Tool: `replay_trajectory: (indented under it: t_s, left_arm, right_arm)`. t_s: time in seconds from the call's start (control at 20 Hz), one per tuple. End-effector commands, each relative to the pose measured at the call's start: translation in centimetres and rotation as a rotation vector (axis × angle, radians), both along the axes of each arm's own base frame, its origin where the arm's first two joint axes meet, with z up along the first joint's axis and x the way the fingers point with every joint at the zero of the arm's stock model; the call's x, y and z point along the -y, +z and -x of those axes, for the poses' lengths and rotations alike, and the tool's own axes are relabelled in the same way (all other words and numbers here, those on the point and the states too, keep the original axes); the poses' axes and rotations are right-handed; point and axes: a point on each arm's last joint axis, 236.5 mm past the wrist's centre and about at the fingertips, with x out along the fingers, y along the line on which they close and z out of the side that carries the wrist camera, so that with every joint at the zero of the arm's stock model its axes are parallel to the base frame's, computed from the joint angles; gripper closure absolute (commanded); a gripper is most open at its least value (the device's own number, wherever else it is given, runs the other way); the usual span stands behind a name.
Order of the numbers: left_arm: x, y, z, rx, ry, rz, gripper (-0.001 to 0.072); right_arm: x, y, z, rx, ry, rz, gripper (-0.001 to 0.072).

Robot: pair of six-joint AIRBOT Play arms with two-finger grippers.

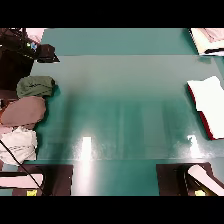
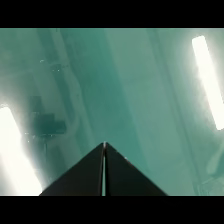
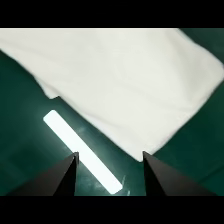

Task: Fold the shirts.

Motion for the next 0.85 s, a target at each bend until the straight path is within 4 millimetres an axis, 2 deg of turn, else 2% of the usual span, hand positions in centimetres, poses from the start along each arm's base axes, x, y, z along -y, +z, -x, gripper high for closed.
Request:
replay_trajectory:
  t_s: [0.0, 0.1, 0.2, 0.25, 0.35, 0.5, 0.65, 0.8]
  left_arm:
    - [0.0, 0.1, -0.1, 0.005, 0.005, 0.004, 0.0683]
    - [0.1, 0.0, 0.2, -0.014, 0.007, 0.013, 0.0683]
    - [0.1, 0.2, -0.2, 0.005, 0.014, 0.015, 0.0684]
    - [0.1, 0.4, -0.5, 0.016, 0.019, 0.018, 0.0683]
    - [0.1, 0.6, -0.8, 0.032, 0.026, 0.02, 0.0683]
    - [0.0, 0.8, -1.1, 0.045, 0.032, 0.023, 0.0683]
    - [0.0, 1.0, -1.4, 0.059, 0.037, 0.025, 0.0684]
    - [0.0, 1.0, -1.5, 0.064, 0.04, 0.026, 0.0683]
  right_arm:
    - [-8.8, 1.9, -4.6, 0.134, 0.21, -0.216, 0.0259]
    - [-15.6, 3.2, -6.9, 0.186, 0.406, -0.304, 0.037]
    - [-21.0, 3.5, -7.7, 0.183, 0.574, -0.315, 0.0661]
    - [-23.4, 3.5, -8.0, 0.185, 0.647, -0.307, 0.0694]
    - [-27.4, 3.9, -8.4, 0.212, 0.759, -0.299, 0.0694]
    - [-31.3, 4.4, -8.9, 0.257, 0.855, -0.285, 0.0695]
    - [-33.1, 4.8, -9.1, 0.288, 0.894, -0.281, 0.0695]
    - [-33.3, 4.7, -8.8, 0.278, 0.904, -0.285, 0.0694]
